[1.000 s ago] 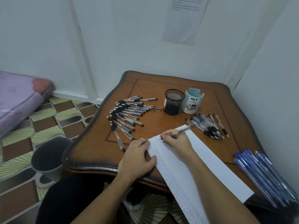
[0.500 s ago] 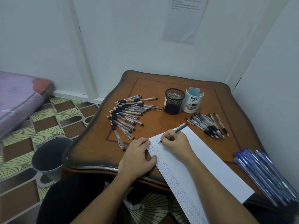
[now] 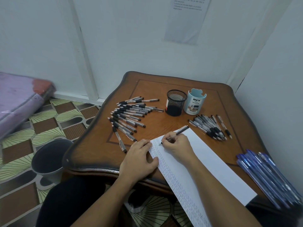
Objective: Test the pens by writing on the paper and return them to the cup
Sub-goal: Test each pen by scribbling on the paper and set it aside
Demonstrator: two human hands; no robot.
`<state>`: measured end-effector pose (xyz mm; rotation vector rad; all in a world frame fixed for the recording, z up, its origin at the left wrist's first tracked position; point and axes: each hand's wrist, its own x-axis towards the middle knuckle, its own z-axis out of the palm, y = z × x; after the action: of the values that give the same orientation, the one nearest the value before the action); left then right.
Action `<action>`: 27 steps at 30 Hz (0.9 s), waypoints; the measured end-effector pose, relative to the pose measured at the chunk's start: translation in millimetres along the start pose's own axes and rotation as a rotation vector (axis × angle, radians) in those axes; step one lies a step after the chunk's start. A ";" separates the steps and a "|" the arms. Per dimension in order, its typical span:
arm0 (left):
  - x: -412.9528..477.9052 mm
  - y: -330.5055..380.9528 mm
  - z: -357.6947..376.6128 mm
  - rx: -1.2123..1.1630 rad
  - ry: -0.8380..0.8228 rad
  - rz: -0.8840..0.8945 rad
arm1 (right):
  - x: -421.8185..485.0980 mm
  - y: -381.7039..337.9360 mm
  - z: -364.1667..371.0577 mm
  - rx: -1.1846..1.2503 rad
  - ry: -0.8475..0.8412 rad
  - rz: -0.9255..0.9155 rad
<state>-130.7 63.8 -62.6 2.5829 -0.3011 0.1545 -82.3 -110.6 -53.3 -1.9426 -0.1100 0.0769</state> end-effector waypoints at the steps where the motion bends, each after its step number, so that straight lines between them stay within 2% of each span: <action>1: -0.2 0.0 0.1 0.000 -0.001 0.001 | -0.1 0.4 -0.3 0.008 0.022 -0.004; 4: -0.5 -0.2 0.3 -0.007 0.002 -0.002 | -1.8 -0.4 -1.6 0.042 0.069 -0.013; 27: -1.1 1.5 -2.0 -0.020 0.003 0.006 | -3.5 -0.8 -1.3 -0.003 0.031 -0.010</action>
<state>-132.2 63.8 -60.3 2.5620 -0.3077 0.1574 -85.7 -112.0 -52.1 -1.9454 -0.0992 0.0397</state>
